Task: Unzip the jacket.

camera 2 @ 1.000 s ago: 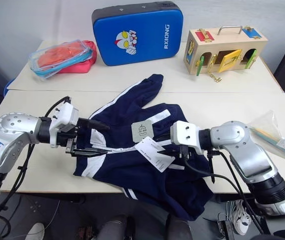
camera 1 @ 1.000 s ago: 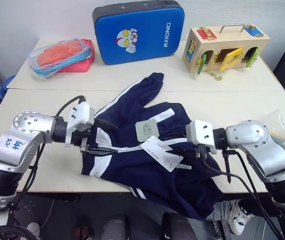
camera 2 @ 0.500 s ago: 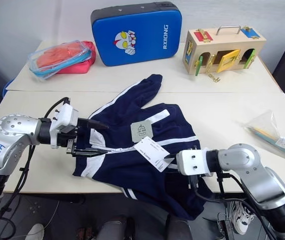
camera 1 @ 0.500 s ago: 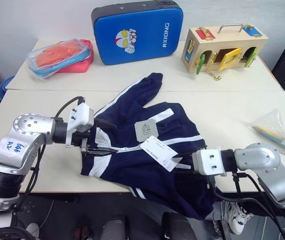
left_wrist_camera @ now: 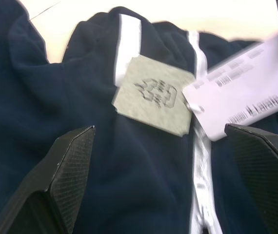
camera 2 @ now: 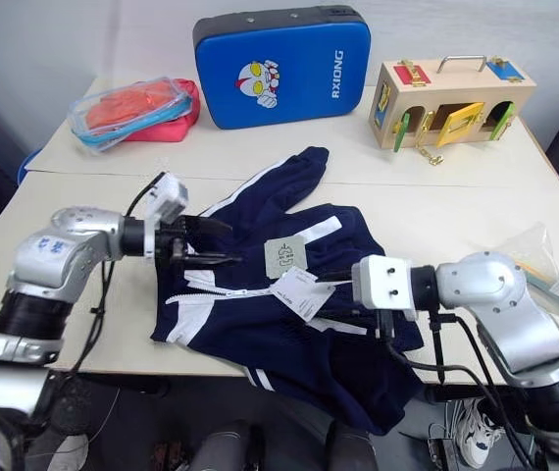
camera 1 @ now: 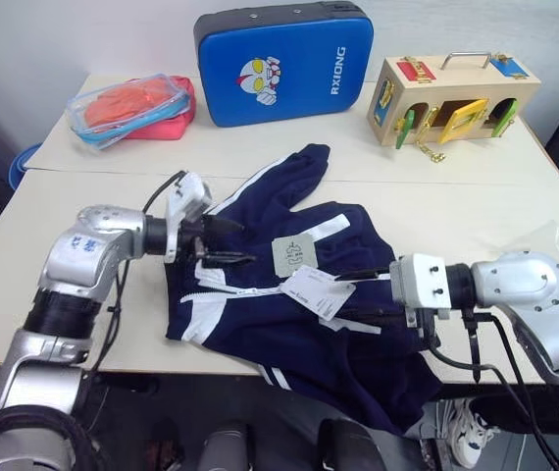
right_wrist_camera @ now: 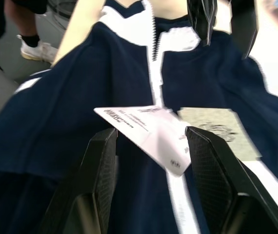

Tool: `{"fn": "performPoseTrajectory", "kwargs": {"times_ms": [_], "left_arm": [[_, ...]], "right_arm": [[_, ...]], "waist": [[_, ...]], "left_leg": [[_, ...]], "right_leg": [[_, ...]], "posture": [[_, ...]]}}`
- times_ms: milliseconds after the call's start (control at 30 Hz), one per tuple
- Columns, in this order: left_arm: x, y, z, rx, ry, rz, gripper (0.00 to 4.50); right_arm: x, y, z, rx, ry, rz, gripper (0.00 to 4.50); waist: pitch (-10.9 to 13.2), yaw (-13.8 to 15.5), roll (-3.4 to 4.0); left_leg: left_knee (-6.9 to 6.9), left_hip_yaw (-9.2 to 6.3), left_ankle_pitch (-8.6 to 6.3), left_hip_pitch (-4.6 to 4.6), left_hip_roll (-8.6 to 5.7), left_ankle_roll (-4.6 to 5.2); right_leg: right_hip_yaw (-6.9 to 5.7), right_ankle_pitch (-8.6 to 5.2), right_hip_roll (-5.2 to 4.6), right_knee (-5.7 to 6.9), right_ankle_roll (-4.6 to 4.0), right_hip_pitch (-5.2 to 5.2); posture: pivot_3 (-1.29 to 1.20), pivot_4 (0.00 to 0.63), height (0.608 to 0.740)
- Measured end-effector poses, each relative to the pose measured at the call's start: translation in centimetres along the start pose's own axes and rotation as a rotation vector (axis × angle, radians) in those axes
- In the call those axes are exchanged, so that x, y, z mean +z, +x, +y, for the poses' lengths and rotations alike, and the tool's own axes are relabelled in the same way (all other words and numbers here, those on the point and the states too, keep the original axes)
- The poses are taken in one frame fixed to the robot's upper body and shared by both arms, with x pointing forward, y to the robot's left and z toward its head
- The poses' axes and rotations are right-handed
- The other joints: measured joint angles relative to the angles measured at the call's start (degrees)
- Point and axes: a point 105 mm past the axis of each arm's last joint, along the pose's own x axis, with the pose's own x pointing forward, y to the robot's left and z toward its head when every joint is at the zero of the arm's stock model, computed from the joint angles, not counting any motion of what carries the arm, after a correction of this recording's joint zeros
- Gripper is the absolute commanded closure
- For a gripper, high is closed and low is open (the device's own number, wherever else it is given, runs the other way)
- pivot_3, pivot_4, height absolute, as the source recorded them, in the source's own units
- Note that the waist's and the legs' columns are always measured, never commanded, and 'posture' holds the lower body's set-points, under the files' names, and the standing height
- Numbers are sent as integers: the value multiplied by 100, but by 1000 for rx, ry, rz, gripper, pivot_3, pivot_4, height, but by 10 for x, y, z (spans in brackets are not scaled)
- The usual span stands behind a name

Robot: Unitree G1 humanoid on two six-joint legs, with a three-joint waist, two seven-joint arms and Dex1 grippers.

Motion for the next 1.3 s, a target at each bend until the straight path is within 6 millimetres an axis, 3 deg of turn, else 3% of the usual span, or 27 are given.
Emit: {"fn": "performPoseTrajectory", "kwargs": {"times_ms": [167,400,467,800,967,1200,1300], "left_arm": [[2,28,0,-56,-177,-22,0],[-9,34,-3,-101,-209,38,0],[-12,35,0,-92,-222,46,0],[-14,24,3,-64,-321,67,0],[-18,45,-3,-106,-396,40,0],[-6,59,-10,-146,-310,-14,0],[4,61,-13,-150,-220,-41,512]], "right_arm": [[-8,-10,3,3,-6,63,2193],[-27,-47,7,-53,47,193,2193],[-24,-52,4,-77,45,186,2193],[-7,-48,6,-90,42,137,2193],[1,-48,-6,-132,-24,124,2193],[-7,-45,-11,-145,-22,137,2193],[-8,-46,-12,-147,-31,138,2240]], "waist": [[3,12,-4],[4,4,-8],[4,-2,-8],[4,0,-8],[6,16,-12],[6,2,-12],[6,7,-12]], "left_leg": [[5,-3,0,-7,-1,0],[2,-3,1,-6,0,-2],[5,-1,1,-4,0,-2],[5,-4,2,-4,1,-3],[10,-9,1,-7,-2,-2],[7,-8,1,-7,-2,-2],[7,-9,1,-6,-2,-2]], "right_leg": [[-7,0,0,-1,0,-1],[-8,0,-1,-2,0,0],[-5,0,-1,0,0,0],[-6,0,-1,0,0,0],[-9,0,-3,-1,0,3],[-9,0,-3,0,0,2],[-10,0,-3,0,0,2]], "posture": [[0,150,740],[0,150,740],[0,150,740],[0,150,740],[0,150,740],[0,150,740],[0,150,740]]}}
